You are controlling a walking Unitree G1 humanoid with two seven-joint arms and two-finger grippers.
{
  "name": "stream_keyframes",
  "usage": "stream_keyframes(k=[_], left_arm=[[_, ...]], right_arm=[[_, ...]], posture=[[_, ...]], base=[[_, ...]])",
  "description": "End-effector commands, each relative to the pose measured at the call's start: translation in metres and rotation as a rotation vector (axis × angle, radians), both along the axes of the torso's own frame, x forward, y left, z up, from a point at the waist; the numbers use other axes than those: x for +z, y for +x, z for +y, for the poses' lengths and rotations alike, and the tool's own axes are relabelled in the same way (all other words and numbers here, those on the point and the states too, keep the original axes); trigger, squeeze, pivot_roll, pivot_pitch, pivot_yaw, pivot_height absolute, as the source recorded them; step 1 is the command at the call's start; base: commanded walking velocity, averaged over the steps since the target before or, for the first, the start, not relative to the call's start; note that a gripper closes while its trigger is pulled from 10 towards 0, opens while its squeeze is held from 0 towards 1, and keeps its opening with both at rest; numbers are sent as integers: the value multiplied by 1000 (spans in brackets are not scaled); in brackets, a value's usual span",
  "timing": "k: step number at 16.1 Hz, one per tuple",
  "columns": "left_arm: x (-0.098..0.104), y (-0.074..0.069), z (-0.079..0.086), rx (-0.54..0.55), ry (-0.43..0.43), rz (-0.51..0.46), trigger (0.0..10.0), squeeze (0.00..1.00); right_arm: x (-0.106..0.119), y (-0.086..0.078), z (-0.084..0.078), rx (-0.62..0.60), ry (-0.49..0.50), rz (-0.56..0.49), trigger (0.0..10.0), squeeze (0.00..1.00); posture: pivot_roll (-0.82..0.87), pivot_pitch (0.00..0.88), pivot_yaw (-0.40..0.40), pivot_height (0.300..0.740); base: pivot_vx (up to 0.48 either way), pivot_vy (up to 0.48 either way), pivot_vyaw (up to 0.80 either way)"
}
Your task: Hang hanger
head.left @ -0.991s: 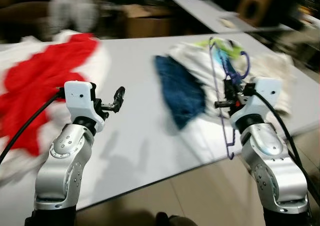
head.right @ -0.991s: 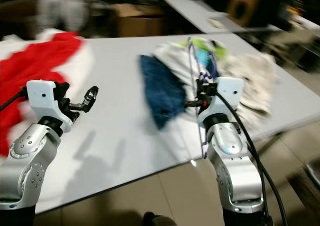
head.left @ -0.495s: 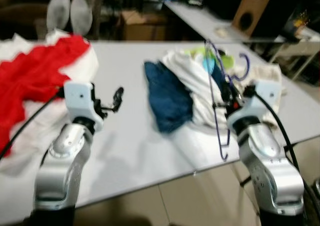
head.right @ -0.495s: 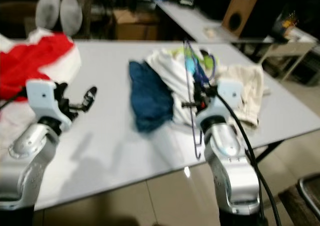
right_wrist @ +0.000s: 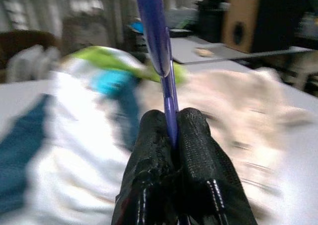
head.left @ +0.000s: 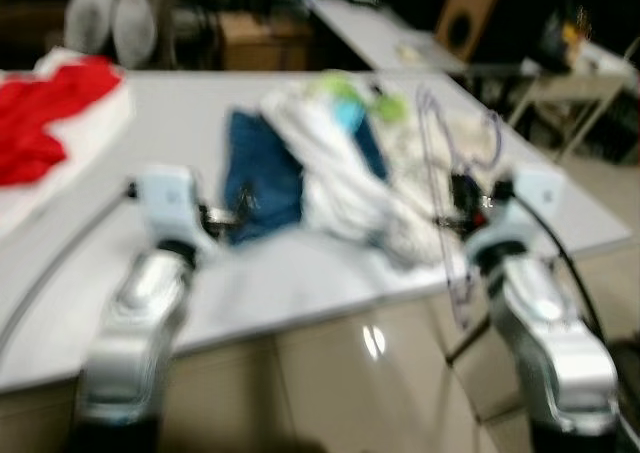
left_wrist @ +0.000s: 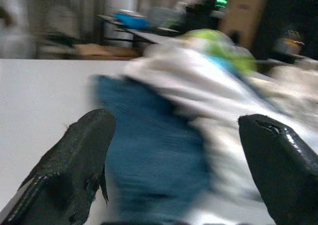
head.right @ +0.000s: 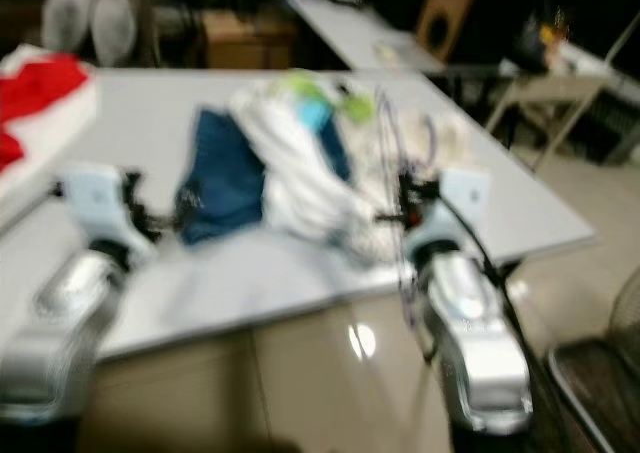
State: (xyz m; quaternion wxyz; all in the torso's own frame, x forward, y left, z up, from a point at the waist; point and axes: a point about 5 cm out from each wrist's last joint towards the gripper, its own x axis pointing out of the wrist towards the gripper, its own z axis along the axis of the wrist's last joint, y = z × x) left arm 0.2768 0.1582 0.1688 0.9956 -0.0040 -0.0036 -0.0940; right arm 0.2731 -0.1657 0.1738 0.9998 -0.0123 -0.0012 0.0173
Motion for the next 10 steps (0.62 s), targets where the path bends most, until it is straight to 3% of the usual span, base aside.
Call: stream_keyframes(k=[1, 3, 5, 6, 10], left_arm=[[0, 0, 5, 21, 19, -8, 10000, 0], [-1, 0, 9, 38, 18, -1, 10000, 0], [-3, -1, 12, 32, -41, 9, 10000, 0], [-3, -2, 12, 14, -57, 6, 10000, 1000], [-9, -2, 17, 22, 71, -2, 10000, 1000]], right_arm=[[3, 0, -2, -6, 1, -16, 10000, 0], [1, 0, -4, -8, -3, -8, 10000, 0], [0, 0, -4, -11, -4, -3, 10000, 0], [-2, 0, -6, -14, -6, 1, 10000, 0], [-18, -4, -14, -30, -23, 52, 10000, 0]], posture=[[-72, 0, -109, 740], [-71, 0, -108, 740], [-72, 0, -109, 740], [-71, 0, -109, 740], [-71, 0, -106, 740]], base=[[0, -368, 0], [0, -362, 0], [0, 0, 0], [0, 0, 0], [0, 0, 0]])
